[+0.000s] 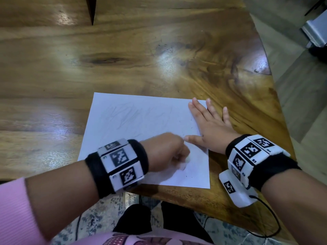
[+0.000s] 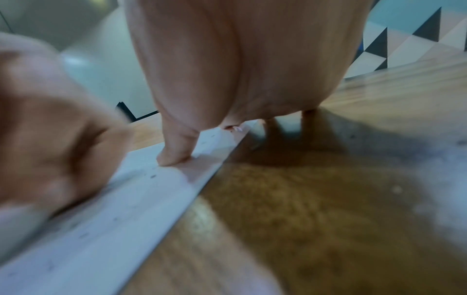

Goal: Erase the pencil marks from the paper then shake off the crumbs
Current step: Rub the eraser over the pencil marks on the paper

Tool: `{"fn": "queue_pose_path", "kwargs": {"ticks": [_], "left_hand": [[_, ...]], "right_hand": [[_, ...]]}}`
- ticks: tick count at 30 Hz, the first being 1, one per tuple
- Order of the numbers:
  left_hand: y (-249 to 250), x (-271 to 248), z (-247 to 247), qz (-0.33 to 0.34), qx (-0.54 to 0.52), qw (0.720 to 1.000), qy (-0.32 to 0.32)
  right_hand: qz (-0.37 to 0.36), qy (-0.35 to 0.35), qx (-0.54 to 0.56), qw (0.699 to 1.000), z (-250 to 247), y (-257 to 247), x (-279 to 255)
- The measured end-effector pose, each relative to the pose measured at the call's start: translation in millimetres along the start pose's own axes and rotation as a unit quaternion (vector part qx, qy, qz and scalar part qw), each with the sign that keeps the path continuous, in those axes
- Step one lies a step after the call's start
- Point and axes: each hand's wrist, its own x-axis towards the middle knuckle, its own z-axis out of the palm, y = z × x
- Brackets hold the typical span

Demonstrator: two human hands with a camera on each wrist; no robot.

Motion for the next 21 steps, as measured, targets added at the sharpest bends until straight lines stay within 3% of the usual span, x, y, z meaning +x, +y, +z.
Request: {"fn": "queue_pose_path", "kwargs": {"ticks": [2, 3, 7, 8, 12, 13, 16, 18, 21], "left_hand": [[-4.3, -9.3, 2.7, -0.006, 0.026, 0.995, -0.093], [-2.6, -8.0, 2.0, -0.004, 0.034, 0.994, -0.102], [9.8, 15.6, -7.2, 0.001, 0.056, 0.997, 0.043], [10.7, 15.1, -5.0, 0.004, 0.055, 0.997, 0.052], [-1.7, -15.1, 6.1, -0.007, 0.018, 0.998, -0.06], [-4.5, -18.7, 4.8, -0.016, 0.027, 0.998, -0.06], [-10.1, -10.1, -5.3, -0.019, 0.068, 0.996, 0.061], [-8.2, -5.4, -7.8, -0.02, 0.055, 0.992, 0.11], [-11.9, -16.0, -2.4, -0.027, 0.039, 0.997, 0.054]], "right_hand": [[-0.001, 0.001, 0.007, 1.0, -0.3, 0.5, -0.3], [-0.001, 0.0, 0.007, 1.0, 0.2, 0.5, -0.6], [0.002, 0.0, -0.011, 1.0, 1.8, -0.3, 0.2], [0.002, 0.0, -0.011, 1.0, 1.6, 0.0, 0.4], [-0.003, 0.003, 0.005, 1.0, 0.5, 0.6, -0.2], [-0.003, 0.002, 0.007, 1.0, 0.5, 0.5, -0.4], [0.0, 0.003, 0.005, 1.0, 0.8, -0.7, -0.6], [0.001, 0.003, 0.002, 1.0, 0.4, -1.0, -0.3], [0.001, -0.002, 0.002, 1.0, -0.4, -0.6, -0.2]]}}
